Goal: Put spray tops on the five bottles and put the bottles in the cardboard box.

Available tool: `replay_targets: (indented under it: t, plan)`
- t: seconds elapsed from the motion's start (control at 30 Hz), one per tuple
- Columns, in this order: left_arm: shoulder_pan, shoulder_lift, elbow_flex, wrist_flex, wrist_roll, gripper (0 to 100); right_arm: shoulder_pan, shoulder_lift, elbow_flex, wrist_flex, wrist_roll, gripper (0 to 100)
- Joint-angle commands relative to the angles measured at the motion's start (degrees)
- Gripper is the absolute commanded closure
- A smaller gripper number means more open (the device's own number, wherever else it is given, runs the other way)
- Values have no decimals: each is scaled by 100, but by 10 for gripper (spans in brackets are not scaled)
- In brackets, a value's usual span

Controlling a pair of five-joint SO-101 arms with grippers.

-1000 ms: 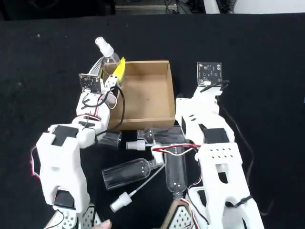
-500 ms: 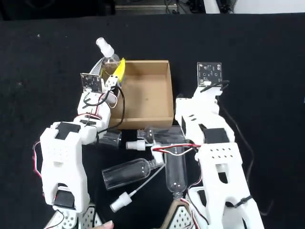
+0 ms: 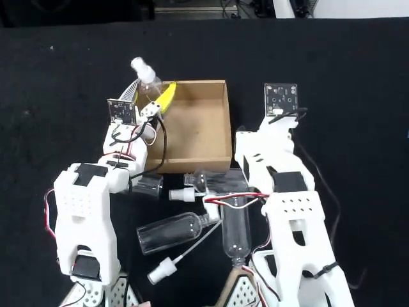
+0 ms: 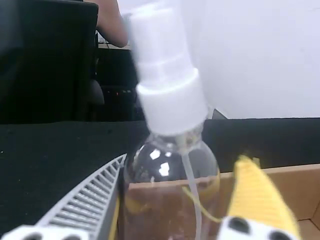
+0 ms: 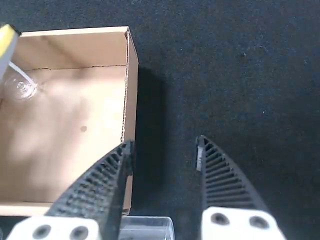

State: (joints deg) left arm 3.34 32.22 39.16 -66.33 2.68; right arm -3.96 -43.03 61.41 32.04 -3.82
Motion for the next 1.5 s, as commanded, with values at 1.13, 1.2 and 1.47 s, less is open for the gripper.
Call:
replay_targets:
  t: [1.13, 1.2, 1.47]
  plan:
    - [-286, -1574, -13, 1486, 0, 635, 97, -215, -13, -273, 0, 822]
    - [-286, -1635, -40, 1486, -26, 635, 97, -215, -13, -273, 0, 822]
    - [-330, -2409, 163, 1547, -26, 638, 70, -224, 57, -273, 9, 822]
